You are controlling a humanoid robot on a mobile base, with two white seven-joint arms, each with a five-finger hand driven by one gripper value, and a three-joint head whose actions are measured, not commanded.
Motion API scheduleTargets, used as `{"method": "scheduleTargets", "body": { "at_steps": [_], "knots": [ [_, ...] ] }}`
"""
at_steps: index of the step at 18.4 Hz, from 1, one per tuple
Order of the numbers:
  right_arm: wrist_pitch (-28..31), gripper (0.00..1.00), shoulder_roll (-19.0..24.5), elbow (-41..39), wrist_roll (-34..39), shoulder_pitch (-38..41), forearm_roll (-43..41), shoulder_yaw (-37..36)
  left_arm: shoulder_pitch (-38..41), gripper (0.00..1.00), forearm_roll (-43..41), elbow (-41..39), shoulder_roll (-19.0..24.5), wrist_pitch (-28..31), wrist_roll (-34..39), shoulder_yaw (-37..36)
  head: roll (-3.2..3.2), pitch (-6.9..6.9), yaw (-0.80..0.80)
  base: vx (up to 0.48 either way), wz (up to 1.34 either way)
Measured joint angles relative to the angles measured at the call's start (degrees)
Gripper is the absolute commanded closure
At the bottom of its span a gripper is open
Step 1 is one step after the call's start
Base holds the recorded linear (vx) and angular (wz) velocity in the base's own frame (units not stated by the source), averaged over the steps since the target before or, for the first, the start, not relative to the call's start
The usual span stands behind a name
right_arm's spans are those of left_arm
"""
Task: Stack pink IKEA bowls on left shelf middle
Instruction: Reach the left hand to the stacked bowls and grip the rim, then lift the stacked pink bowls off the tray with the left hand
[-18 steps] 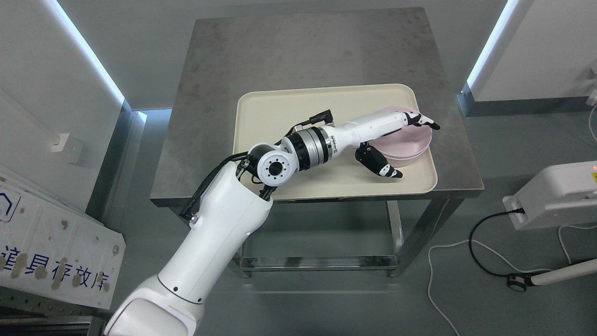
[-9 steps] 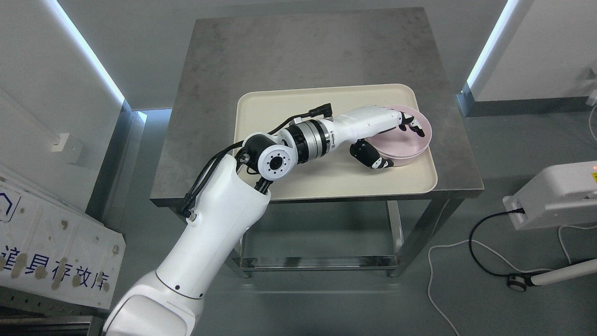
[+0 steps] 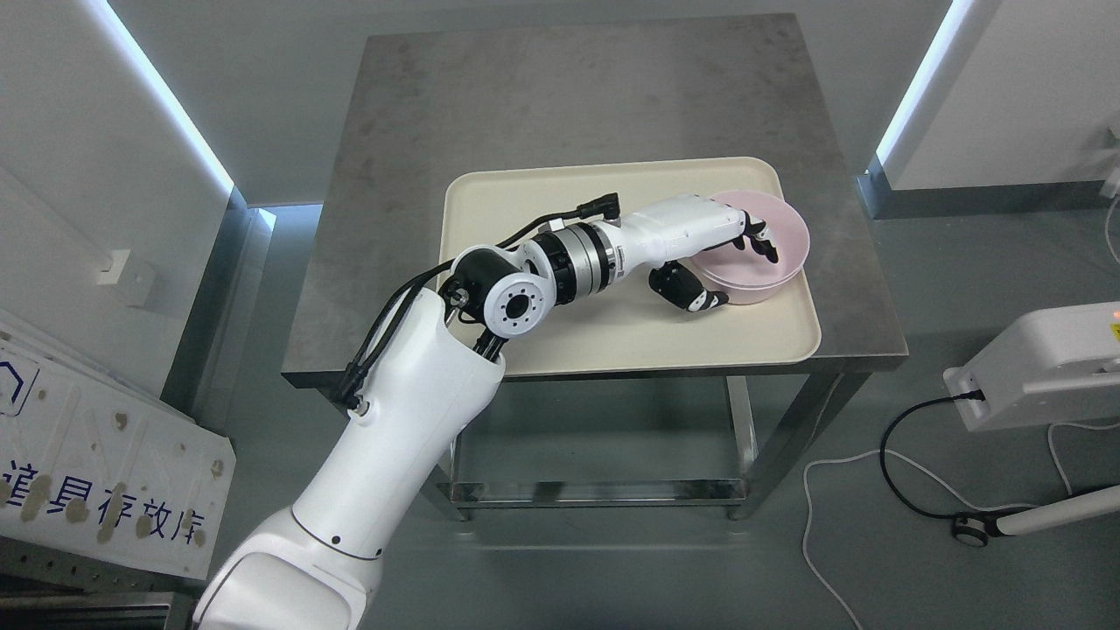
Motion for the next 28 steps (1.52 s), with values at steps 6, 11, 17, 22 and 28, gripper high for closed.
{"method": "scheduleTargets", "body": {
  "at_steps": [6,11,17,22,28],
  "knots": [
    [0.0,0.0,0.0,0.0,0.0,0.0,0.0,0.0,0.72,0.81,-1.74,0.47,0.0,-0.14,0.0,0.13,0.0,0.0,0.0,0.0,0.0],
    [0.0,0.0,0.0,0.0,0.0,0.0,0.0,0.0,1.49,0.99,-2.01,0.85,-0.01,-4.65,-0.93,1.4,0.0,0.0,0.0,0.0,0.0],
    [-0.01,0.0,0.0,0.0,0.0,0.0,0.0,0.0,2.37,0.99,-0.83,1.23,-0.01,-9.95,-2.78,5.31,0.0,0.0,0.0,0.002,-0.01],
    [-0.01,0.0,0.0,0.0,0.0,0.0,0.0,0.0,2.41,0.99,0.9,0.74,-0.01,-17.02,-2.96,10.31,0.0,0.0,0.0,-0.003,0.0],
    [-0.01,0.0,0.0,0.0,0.0,-0.01,0.0,0.0,1.62,0.99,5.57,-0.03,0.0,-20.84,-4.27,16.13,0.0,0.0,0.0,-0.049,0.05]
  ]
}}
